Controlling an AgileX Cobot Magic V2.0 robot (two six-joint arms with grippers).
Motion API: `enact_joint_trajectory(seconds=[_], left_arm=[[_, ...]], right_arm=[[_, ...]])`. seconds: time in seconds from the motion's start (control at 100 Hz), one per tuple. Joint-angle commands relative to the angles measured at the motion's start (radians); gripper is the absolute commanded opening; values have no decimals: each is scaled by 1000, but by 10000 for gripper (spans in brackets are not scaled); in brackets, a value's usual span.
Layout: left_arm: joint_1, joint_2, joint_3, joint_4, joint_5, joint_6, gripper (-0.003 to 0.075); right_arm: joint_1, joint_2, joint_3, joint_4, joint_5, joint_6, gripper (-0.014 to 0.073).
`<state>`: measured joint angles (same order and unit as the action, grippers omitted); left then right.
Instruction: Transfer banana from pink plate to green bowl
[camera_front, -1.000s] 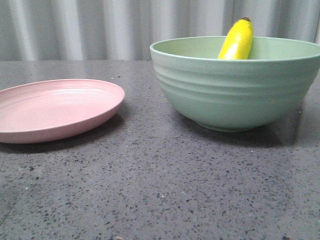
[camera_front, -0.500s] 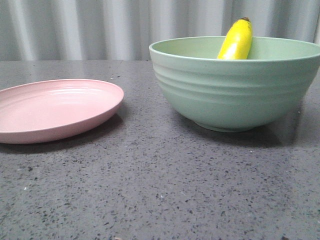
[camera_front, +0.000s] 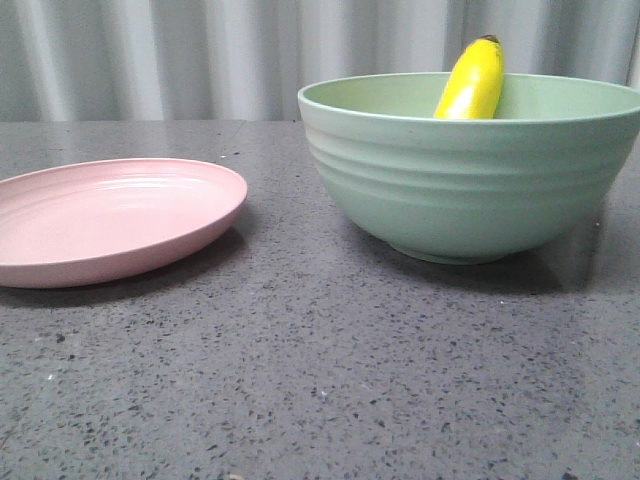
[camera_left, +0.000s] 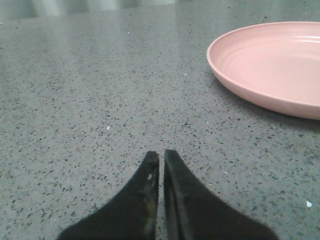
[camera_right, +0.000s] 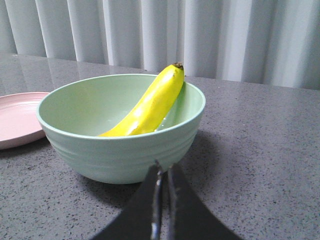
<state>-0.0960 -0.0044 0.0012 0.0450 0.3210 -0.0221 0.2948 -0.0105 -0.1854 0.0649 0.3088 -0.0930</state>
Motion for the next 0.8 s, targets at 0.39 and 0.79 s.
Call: enact_joint_trajectory(seconds=[0.39, 0.79], left_arm=[[2, -28, 10, 4, -62, 1, -20], [2, -28, 10, 4, -62, 1, -20]], right_arm=[[-3, -13, -24, -7, -70, -11, -66], [-26, -15, 70, -7, -169, -11, -66]])
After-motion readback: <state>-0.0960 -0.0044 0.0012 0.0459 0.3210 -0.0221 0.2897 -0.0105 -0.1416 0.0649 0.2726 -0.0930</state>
